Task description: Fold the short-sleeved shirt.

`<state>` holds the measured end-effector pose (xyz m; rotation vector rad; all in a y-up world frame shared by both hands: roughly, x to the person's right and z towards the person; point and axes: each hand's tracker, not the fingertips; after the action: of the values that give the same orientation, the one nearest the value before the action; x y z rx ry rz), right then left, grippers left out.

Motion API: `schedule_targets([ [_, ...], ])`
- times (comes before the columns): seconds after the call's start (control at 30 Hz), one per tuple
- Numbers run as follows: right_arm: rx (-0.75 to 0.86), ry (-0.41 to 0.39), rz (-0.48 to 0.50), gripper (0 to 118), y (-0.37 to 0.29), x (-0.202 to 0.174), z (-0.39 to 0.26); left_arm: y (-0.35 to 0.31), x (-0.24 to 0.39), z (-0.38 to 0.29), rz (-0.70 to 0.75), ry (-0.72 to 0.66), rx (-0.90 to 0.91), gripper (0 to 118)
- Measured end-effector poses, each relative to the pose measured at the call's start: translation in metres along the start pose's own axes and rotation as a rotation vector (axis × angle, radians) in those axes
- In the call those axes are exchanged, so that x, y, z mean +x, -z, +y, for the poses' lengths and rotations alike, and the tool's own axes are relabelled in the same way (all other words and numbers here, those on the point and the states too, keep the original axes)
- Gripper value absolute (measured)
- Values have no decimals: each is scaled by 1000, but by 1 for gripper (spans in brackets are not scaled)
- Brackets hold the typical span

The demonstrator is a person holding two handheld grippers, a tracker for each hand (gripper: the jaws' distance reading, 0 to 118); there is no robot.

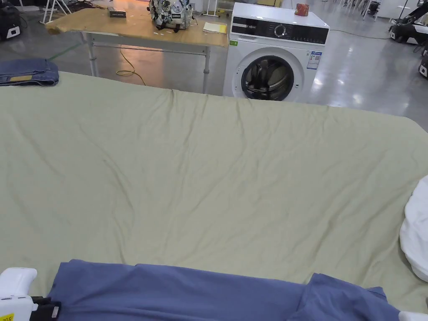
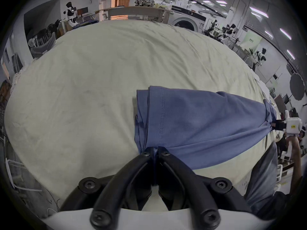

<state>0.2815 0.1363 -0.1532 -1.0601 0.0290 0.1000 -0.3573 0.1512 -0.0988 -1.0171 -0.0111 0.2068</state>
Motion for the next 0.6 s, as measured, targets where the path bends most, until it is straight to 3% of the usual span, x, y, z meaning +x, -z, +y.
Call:
schedule_targets([
  [0.07,1,-4,-13,13,-9,-1,5,-5,-1,3,-10,-19,1,1],
  [0.1,-1,-3,-33,29,-16,-2,7,-9,0,5,-14,-22,8,6],
  [0.13,3,0,-80,56,-24,-4,11,-13,2,8,-14,-27,19,20],
  [0.17,26,-3,-109,68,-32,-5,15,-18,5,11,-5,-34,36,34],
  [0.23,95,-42,-136,69,-49,-9,22,-27,8,19,2,-44,102,56],
  [0.27,118,-39,-147,69,-56,-10,27,-31,9,24,-9,-49,127,59],
  [0.5,402,34,-167,69,-78,-41,53,-47,50,52,9,8,358,60],
  [0.6,553,59,-92,69,-78,-61,63,-49,70,59,8,42,468,60],
])
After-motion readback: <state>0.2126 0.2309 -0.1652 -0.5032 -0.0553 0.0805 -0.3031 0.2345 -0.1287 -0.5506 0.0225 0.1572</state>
